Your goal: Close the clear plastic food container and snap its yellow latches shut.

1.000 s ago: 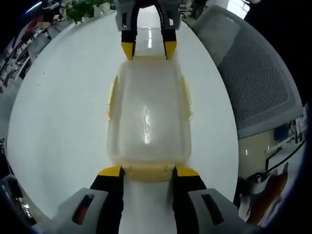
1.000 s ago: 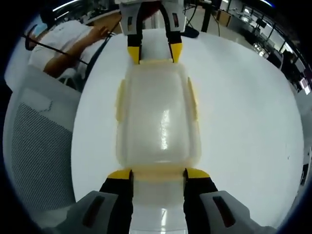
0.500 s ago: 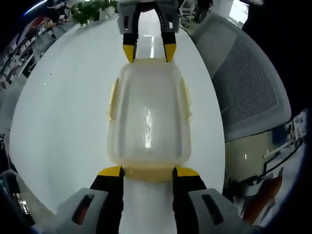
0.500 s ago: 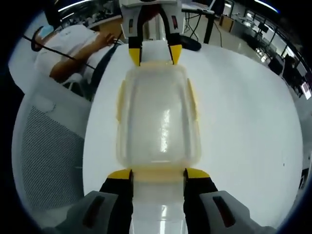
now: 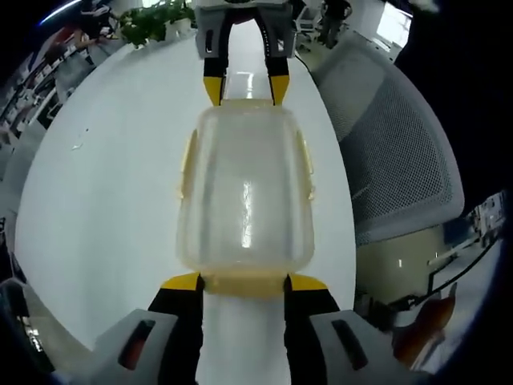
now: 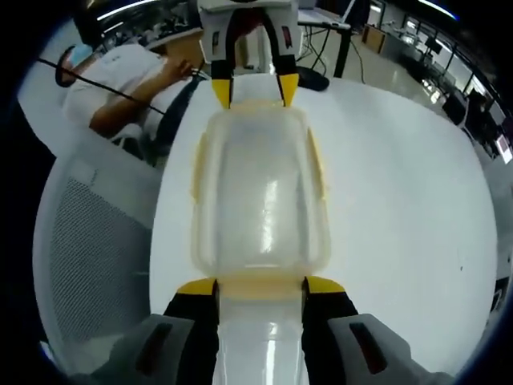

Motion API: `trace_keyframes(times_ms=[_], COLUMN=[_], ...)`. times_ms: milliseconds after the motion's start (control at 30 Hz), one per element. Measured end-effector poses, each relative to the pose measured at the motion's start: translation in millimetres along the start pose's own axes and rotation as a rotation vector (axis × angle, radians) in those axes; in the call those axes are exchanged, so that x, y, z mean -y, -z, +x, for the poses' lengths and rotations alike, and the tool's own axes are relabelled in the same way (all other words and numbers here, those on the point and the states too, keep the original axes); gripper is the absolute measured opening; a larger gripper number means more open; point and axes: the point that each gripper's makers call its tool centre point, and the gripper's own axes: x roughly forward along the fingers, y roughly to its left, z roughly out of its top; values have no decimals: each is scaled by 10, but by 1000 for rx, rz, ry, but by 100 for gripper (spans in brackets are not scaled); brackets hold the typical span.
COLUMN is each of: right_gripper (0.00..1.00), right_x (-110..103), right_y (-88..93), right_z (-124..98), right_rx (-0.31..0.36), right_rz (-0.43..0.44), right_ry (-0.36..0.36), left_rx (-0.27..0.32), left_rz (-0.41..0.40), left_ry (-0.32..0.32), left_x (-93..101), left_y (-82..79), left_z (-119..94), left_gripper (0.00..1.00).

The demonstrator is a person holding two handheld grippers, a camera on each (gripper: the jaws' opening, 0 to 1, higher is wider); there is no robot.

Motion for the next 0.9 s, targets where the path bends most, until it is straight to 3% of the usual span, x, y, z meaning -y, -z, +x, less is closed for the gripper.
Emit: trace_keyframes(times_ms=[367, 900], right_gripper=[39, 39], right_x=[-11, 11], right_y=[-44, 124], right_z=[-171, -241], right_rx=[17, -6], right_rz=[-6, -9], right_ry=[18, 22], left_rx=[-1, -16], left_rz=[9, 5], left_ry=[-9, -8], left_x=[-6, -21], left_y=[-102, -282], left_z=[-187, -139], left_gripper=[38, 38])
